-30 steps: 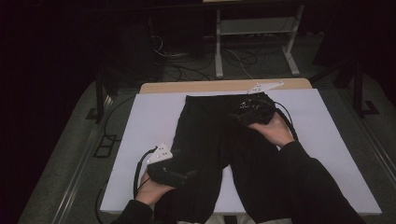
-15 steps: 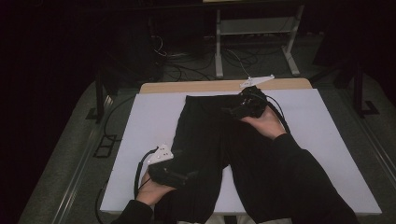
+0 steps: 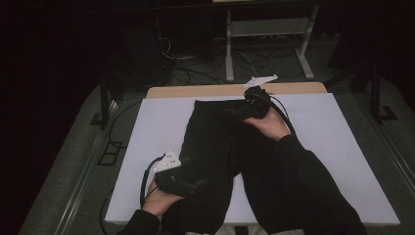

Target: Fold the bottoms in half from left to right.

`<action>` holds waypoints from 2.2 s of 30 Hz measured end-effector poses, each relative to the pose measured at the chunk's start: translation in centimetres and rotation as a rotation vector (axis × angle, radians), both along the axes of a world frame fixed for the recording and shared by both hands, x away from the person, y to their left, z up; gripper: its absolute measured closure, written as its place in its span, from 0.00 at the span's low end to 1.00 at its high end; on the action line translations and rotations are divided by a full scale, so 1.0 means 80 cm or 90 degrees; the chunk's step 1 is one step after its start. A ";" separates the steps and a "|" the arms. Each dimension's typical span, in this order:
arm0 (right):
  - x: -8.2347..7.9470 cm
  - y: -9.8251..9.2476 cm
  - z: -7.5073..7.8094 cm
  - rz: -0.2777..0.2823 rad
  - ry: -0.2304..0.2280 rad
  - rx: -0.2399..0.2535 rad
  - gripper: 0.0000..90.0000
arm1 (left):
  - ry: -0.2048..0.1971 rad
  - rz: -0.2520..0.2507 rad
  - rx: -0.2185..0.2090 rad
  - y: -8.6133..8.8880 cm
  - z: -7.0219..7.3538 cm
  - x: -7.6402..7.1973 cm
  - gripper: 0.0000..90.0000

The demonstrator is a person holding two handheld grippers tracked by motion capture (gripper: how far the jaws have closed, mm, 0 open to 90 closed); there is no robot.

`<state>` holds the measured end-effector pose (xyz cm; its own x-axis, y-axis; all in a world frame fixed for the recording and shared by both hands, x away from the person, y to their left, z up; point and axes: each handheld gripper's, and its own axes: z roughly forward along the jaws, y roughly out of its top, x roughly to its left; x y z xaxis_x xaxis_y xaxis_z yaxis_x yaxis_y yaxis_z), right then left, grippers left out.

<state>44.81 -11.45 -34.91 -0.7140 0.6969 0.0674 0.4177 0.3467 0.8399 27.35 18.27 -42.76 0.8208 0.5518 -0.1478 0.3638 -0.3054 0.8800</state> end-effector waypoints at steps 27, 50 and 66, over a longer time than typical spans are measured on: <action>0.048 0.058 -0.022 -0.015 0.009 -0.005 0.00 | 0.003 0.003 -0.003 0.003 0.000 0.000 0.00; 0.082 0.128 -0.049 -0.028 0.021 -0.028 0.00 | 0.006 0.004 -0.004 0.005 0.000 0.000 0.00; 0.109 0.156 -0.071 -0.047 0.045 -0.006 0.00 | 0.005 0.005 -0.006 0.007 0.001 -0.002 0.00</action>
<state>53.51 1.04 -40.59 -0.6542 0.7483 0.1098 0.5009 0.3199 0.8042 27.16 18.87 -42.71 0.8155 0.5562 -0.1600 0.3732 -0.2941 0.8799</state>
